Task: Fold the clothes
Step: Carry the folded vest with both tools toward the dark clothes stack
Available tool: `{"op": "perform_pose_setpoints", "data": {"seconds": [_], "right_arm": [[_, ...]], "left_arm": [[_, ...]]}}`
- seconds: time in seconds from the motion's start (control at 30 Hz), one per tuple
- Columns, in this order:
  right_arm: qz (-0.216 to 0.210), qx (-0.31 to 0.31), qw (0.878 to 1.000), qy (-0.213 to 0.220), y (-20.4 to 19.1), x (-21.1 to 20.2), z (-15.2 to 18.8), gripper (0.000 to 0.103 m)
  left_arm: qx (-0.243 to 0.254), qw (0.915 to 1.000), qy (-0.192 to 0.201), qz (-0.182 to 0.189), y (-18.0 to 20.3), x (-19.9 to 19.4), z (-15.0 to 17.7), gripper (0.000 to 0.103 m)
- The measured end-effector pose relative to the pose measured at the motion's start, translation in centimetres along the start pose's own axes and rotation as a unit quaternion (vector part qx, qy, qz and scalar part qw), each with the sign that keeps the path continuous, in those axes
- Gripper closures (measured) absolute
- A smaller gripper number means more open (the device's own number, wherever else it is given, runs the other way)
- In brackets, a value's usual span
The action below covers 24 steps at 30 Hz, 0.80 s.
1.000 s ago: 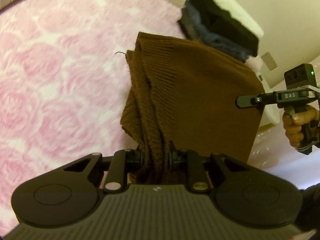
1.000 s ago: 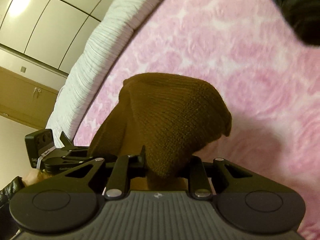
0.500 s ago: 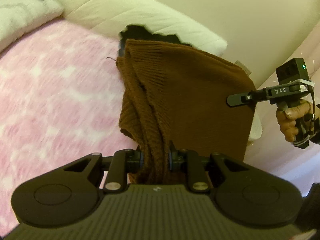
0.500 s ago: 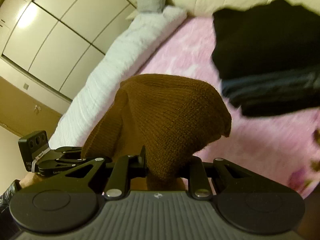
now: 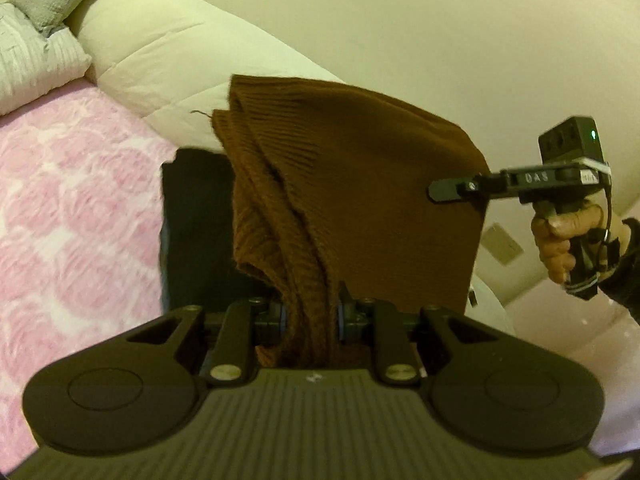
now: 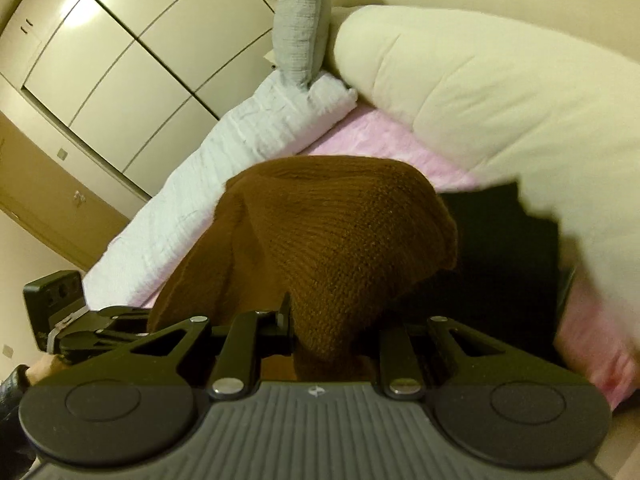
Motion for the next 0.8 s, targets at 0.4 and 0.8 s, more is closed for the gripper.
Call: {"op": "perform_pose_setpoints", "data": {"seconds": [0.4,0.8], "right_arm": [[0.011,0.043,0.998,-0.046,12.0,7.3,-5.2,0.08],[-0.037,0.169,0.985,0.012,17.0,4.0,0.1,0.057]], "left_arm": [[-0.079,0.9941,-0.058,-0.046,-3.6,9.6,-0.9,0.086],[-0.138,0.9888,-0.054,-0.018,-6.3,9.6,0.2,0.078]]}}
Point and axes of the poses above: each gripper's, at about its wrist camera, not at the fingertips, and x roughly the way its jaws point, y to its right, z to its underside, the point moved 4 cm from there along x, roughly the way its jaws point, and after that the axes turned 1 degree about -y, right-handed, at the moved point
